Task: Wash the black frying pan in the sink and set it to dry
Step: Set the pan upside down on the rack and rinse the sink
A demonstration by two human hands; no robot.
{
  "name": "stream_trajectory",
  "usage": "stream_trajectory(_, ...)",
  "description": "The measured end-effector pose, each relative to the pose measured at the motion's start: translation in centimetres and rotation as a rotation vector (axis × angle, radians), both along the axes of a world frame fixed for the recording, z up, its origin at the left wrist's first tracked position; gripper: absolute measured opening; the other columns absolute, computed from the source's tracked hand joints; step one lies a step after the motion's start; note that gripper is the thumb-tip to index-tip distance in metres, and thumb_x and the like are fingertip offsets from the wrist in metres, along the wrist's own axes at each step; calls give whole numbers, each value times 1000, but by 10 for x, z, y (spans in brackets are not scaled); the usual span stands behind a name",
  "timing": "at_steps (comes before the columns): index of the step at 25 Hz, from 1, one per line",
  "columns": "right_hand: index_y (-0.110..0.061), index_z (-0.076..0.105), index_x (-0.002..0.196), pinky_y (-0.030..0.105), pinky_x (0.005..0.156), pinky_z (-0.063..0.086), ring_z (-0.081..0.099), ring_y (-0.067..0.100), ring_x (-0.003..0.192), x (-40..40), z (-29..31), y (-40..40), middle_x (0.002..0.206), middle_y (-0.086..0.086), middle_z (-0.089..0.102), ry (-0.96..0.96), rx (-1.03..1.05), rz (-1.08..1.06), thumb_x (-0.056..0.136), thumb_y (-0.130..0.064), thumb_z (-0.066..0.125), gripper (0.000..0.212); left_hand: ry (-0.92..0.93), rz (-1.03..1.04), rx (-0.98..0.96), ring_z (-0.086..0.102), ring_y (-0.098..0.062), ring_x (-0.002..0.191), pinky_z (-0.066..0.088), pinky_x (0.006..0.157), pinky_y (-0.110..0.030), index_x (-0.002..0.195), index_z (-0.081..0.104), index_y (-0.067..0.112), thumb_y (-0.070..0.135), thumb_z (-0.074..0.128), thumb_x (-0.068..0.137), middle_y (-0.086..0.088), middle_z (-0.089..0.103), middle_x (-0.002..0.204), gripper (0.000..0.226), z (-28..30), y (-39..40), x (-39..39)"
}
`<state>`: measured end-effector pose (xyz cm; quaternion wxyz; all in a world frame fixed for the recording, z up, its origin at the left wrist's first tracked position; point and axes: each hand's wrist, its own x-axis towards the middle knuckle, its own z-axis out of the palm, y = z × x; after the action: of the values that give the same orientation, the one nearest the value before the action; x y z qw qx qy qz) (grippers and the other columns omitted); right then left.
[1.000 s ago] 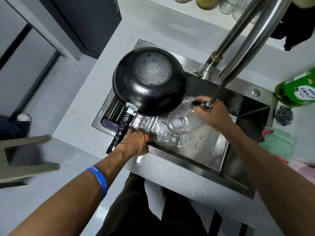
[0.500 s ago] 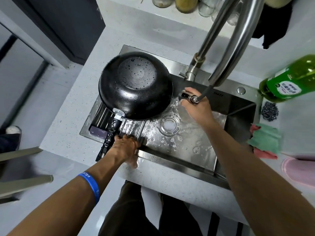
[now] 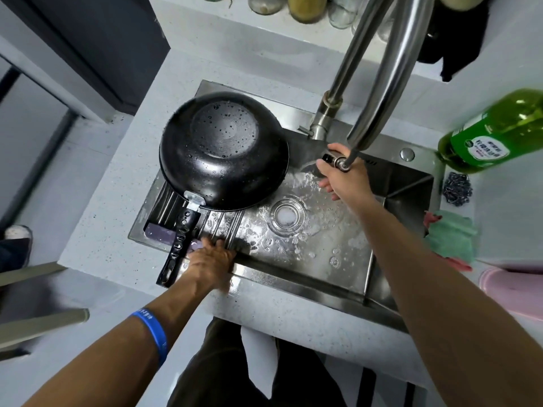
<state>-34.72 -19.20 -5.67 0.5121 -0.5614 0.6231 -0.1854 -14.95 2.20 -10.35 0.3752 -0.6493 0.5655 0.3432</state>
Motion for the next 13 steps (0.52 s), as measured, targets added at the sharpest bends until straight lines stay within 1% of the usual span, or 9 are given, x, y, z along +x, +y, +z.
stream_trajectory(3,-29,57,130,22,41,46,65,8,51,-43,0,-15,84,11,72,86,-22,14,94,-25,70,39,-1,34,35,22,-42,139,43,105,-51,149,27,26,35,72,83,-8,20,156,80,1,-5,-2)
stream_trajectory(4,-27,58,129,22,41,46,67,12,54,-60,1,-21,88,14,73,129,-51,23,92,-26,71,39,-11,47,48,26,-40,136,45,103,-51,149,27,26,36,75,80,-10,25,153,84,-1,-7,-3)
stream_trajectory(5,-26,60,128,25,45,50,69,15,60,-78,2,-26,93,14,74,198,-79,37,90,-28,72,39,-23,58,61,31,-39,133,47,100,-50,148,28,27,38,78,77,-11,29,149,88,-4,-8,-3)
stream_trajectory(6,-27,61,127,30,54,55,71,19,69,-94,4,-31,99,10,74,315,-107,74,88,-33,72,40,-29,68,67,34,-36,129,48,98,-48,147,30,28,40,80,73,-10,32,145,90,-7,-9,-3)
stream_trajectory(7,-28,63,124,35,65,56,71,23,79,-106,7,-34,103,6,73,486,-140,132,87,-39,69,39,-30,70,63,36,-35,127,49,95,-45,145,33,30,41,82,71,-7,34,144,90,-8,-9,-3)
stream_trajectory(8,-28,65,119,35,70,52,66,24,84,-117,9,-36,103,4,71,663,-178,197,86,-44,65,37,-20,65,53,35,-34,127,49,94,-44,143,35,32,41,82,70,-4,34,144,87,-11,-8,-3)
stream_trajectory(9,-26,67,111,34,69,46,61,25,82,-123,12,-37,99,5,69,802,-221,254,85,-47,62,34,-11,58,41,34,-34,128,50,94,-44,143,37,33,40,81,72,-2,35,144,84,-12,-7,-2)
stream_trajectory(10,-23,67,103,32,67,41,57,25,78,-125,15,-35,93,6,67,883,-253,286,85,-48,61,31,-7,52,29,33,-33,128,50,95,-45,142,38,33,39,80,74,0,36,144,81,-12,-6,0)
stream_trajectory(13,-17,68,94,30,66,38,51,23,70,-127,26,-31,79,4,60,994,-298,318,86,-48,63,33,-29,52,26,32,-34,129,50,95,-48,142,41,33,37,80,74,0,37,143,78,-12,-7,0)
